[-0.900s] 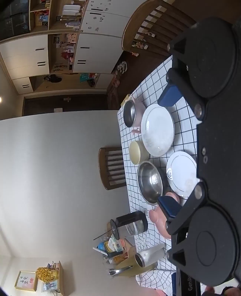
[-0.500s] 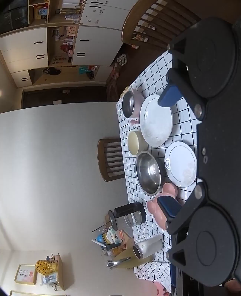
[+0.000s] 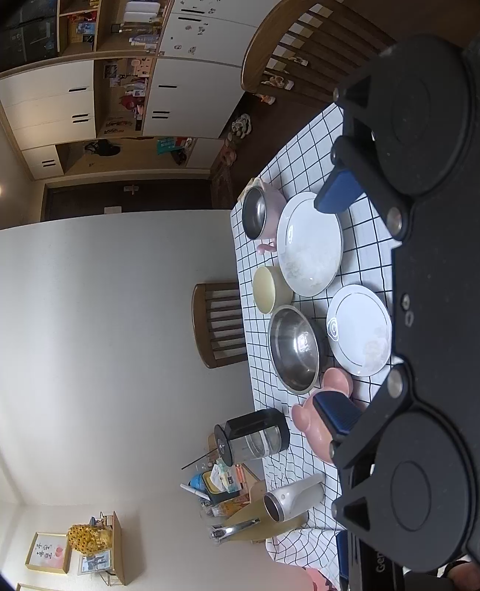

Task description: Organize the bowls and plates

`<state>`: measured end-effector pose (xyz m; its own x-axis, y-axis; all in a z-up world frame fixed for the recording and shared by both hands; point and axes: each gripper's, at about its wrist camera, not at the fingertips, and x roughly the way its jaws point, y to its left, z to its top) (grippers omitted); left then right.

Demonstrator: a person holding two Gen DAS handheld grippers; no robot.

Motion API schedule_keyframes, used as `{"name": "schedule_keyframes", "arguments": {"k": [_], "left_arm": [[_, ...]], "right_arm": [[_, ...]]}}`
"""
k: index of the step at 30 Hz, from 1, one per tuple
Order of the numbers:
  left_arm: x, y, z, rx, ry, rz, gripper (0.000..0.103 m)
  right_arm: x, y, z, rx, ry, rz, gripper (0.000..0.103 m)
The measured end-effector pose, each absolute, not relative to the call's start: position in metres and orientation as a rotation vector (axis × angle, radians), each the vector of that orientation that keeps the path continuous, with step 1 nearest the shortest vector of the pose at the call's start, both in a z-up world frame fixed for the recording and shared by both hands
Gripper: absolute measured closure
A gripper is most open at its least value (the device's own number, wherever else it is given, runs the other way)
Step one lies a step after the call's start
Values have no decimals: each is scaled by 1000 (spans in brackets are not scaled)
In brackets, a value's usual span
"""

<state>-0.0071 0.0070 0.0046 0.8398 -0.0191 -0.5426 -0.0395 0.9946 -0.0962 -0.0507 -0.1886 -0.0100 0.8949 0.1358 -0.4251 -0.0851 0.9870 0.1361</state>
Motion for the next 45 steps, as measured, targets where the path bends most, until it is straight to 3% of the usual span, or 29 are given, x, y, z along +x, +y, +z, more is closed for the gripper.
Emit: {"name": "schedule_keyframes", "arguments": {"k": [45], "left_arm": [[23,13,13,-111,639,-7,1]], "right_arm": [[-21,-179,6,96,555,97,0]]}}
